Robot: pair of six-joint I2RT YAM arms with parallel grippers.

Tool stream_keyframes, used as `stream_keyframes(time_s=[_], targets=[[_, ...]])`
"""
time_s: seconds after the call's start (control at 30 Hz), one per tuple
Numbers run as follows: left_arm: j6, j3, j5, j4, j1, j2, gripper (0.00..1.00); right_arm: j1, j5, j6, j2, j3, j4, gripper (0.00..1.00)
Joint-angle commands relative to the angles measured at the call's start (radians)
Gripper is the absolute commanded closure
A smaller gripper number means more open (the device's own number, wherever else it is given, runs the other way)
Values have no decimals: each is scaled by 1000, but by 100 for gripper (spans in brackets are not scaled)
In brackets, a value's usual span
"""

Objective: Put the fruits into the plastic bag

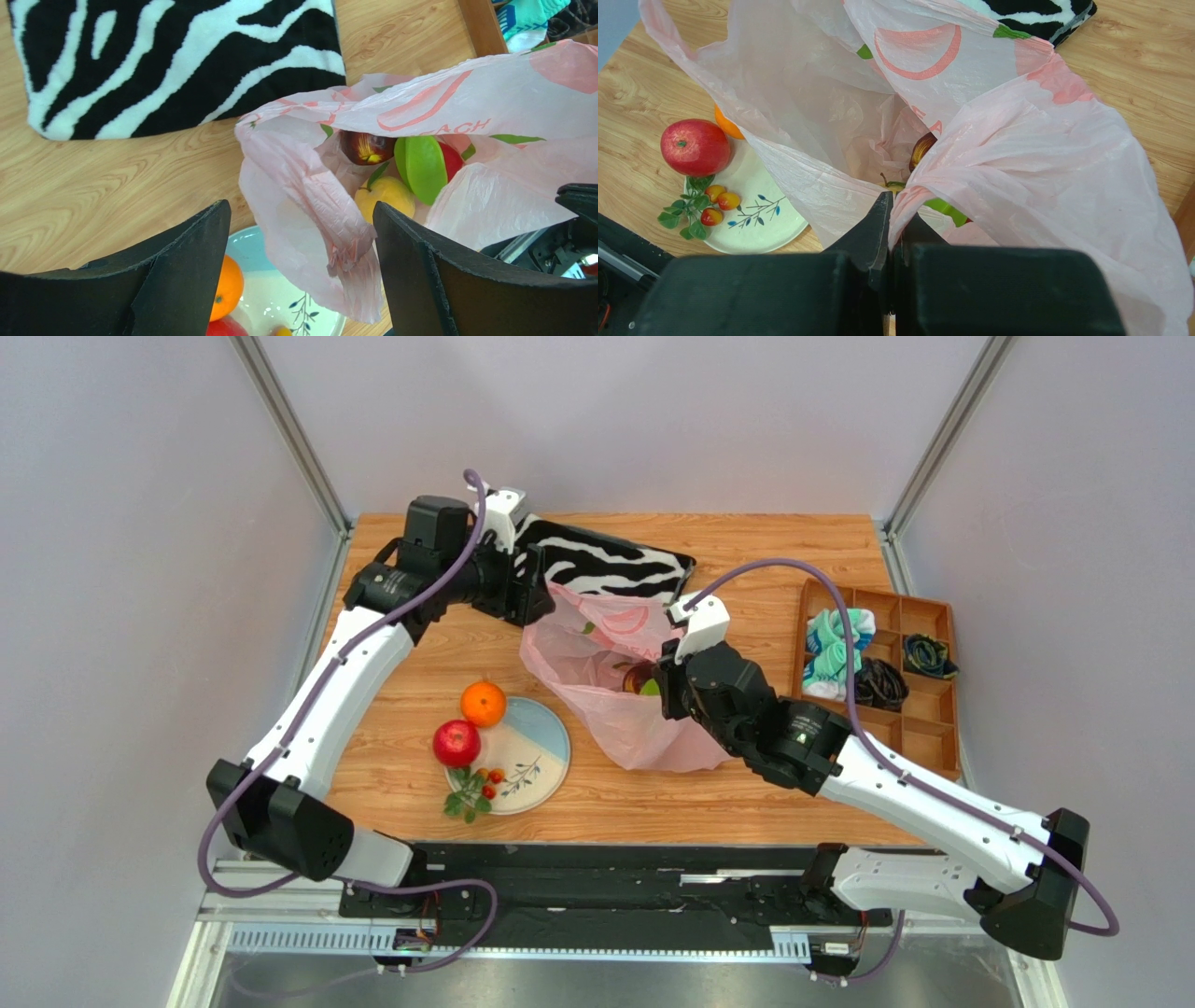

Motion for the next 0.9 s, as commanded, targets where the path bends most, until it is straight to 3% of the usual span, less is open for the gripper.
stream_keyframes(time_s=[0.0, 0.5, 0.7, 0.87], targets=[[0, -50, -82, -4, 9, -111, 16, 4, 39, -11, -23, 26, 21, 100], [-83, -477, -65, 210, 109, -630, 10, 2, 51, -14, -47, 10, 21, 100], [-179, -543, -82, 188, 228, -624, 11, 4, 49, -12, -54, 6, 18, 100], [-215, -575, -188, 135, 236, -521, 13, 2, 53, -1, -80, -16, 24, 100]])
